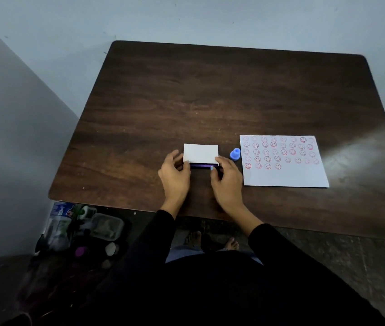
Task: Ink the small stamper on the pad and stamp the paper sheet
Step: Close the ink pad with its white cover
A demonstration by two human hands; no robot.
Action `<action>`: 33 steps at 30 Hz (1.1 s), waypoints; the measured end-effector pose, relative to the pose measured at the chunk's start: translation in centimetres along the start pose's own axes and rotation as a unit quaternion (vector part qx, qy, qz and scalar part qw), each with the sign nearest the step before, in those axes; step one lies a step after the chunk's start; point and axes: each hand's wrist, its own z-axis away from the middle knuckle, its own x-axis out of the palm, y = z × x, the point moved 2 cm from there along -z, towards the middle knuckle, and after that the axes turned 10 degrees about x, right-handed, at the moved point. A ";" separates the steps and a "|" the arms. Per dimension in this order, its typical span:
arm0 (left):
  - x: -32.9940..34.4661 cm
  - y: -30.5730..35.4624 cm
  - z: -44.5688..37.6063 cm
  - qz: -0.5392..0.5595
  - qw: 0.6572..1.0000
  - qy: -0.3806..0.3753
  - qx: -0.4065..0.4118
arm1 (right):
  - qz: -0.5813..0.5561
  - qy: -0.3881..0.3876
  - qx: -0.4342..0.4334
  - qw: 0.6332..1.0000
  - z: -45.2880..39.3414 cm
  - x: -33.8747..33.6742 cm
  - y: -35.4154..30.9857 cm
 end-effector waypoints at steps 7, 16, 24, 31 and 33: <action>0.0 -0.1 -0.5 -0.036 0.999 -0.032 0.016 | -0.013 -0.017 0.020 1.000 -0.2 0.0 -0.1; -0.2 0.4 -0.8 -0.154 0.979 -0.119 0.059 | -0.010 -0.024 0.016 1.000 -0.5 0.1 0.0; -0.5 0.5 -0.7 -0.193 0.966 -0.134 0.112 | -0.012 -0.030 0.015 0.999 -0.6 0.1 0.2; -0.5 1.0 -0.5 -0.170 0.973 -0.112 0.110 | -0.010 -0.014 0.010 1.000 -0.7 -0.2 0.1; -0.6 1.1 -0.4 -0.166 0.974 -0.108 0.106 | -0.003 -0.013 0.014 1.000 -0.7 -0.1 0.1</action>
